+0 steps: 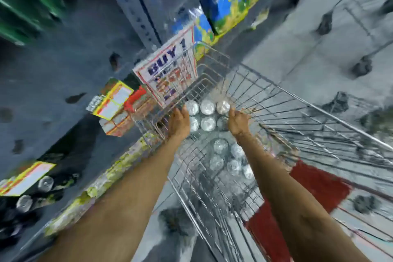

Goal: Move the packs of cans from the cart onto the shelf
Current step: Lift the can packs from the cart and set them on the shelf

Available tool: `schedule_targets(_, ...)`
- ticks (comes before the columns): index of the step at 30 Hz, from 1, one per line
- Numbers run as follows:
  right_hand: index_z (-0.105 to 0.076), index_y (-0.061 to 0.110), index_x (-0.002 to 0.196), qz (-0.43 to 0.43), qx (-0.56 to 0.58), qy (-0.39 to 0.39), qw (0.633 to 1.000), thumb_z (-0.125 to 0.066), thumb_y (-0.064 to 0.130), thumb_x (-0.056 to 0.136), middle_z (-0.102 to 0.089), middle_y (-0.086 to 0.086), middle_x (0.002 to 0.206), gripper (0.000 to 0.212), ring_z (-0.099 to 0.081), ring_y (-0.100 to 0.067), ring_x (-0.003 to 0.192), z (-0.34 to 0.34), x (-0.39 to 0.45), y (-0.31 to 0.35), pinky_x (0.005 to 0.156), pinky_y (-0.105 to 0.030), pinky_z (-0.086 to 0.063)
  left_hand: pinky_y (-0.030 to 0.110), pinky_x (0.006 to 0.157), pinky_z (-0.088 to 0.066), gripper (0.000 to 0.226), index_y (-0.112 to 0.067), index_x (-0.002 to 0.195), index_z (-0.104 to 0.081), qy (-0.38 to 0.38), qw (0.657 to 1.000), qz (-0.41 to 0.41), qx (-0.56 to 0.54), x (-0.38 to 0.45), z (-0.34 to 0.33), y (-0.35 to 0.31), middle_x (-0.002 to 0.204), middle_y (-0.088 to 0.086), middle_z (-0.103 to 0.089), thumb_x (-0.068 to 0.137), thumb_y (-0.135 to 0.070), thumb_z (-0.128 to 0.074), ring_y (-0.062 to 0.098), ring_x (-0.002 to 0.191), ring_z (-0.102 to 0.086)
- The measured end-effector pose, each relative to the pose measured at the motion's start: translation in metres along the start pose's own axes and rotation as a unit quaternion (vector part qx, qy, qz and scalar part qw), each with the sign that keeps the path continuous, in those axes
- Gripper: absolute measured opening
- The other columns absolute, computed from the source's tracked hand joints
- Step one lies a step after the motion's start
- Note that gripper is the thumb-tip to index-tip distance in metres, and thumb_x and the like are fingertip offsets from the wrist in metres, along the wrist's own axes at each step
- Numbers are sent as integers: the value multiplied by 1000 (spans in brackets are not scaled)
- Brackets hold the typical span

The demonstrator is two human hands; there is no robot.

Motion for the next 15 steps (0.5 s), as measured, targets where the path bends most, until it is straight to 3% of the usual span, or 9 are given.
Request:
schedule_targets(2,-59,9,94,-34,32,2,999,-28,26,102,-53,-32,129,36,-44,-41,126,-4,10,-9,106,-37,-24,49,94,-44,61,6,128,-49,7,1000,26,-8,-1,-4,-7,128,32,-55,102,-41,-20,44,114,-55)
schedule_targets(4,-62,-5,100,-48,67,-16,996,-31,31,101,-61,-32,114,47,-54,-42,113,-14,16,-18,95,-43,-39,43,92,-44,58,7,128,-51,23,998,63,-11,0,-14,-3,131,30,-54,103,-35,-19,41,117,-54)
schedule_targets(6,-59,4,72,-34,104,-63,992,-32,56,92,-59,-21,77,62,-61,-32,79,-19,19,-21,69,-40,-43,42,79,-38,56,11,121,-56,1,998,59,-2,-3,-17,-6,127,33,-56,104,-30,-21,41,115,-55)
schedule_targets(8,-41,18,55,-23,134,-96,986,-38,67,82,-44,-9,62,56,-45,-18,60,-24,29,-33,57,-36,-35,36,70,-30,55,14,112,-58,-17,998,56,-17,4,-20,-3,120,35,-58,104,-28,-24,40,109,-57)
schedule_targets(10,-35,23,57,-38,155,-105,982,-48,53,87,-42,-6,64,45,-41,-17,62,-26,29,-37,56,-40,-38,39,73,-38,54,15,112,-57,-37,997,54,-36,7,-20,-4,119,34,-59,103,-30,-28,39,107,-58)
schedule_targets(12,-37,20,64,-48,186,-116,975,-51,56,85,-45,-9,70,45,-44,-18,62,-24,25,-36,53,-41,-45,40,76,-42,57,17,113,-56,-54,994,70,-56,9,-21,-2,120,34,-59,101,-34,-34,40,107,-58)
schedule_targets(14,-40,15,69,-60,211,-108,970,-50,63,83,-47,-11,75,51,-46,-19,58,-29,27,-37,47,-31,-46,35,63,-37,59,16,105,-58,-59,993,72,-66,7,-21,-5,117,32,-59,99,-39,-38,38,99,-60)
schedule_targets(15,-40,15,69,-70,206,-103,971,-49,61,85,-49,-11,81,50,-50,-22,62,-32,28,-38,51,-32,-50,31,57,-35,57,13,98,-58,-64,993,68,-77,5,-20,-7,116,31,-58,98,-40,-39,36,93,-59)
Point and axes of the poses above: each hand's wrist, its own x-axis towards the middle knuckle, its own z-axis out of the back of the hand, y = z × x, the point moved 7 cm from there along x, towards the middle knuckle
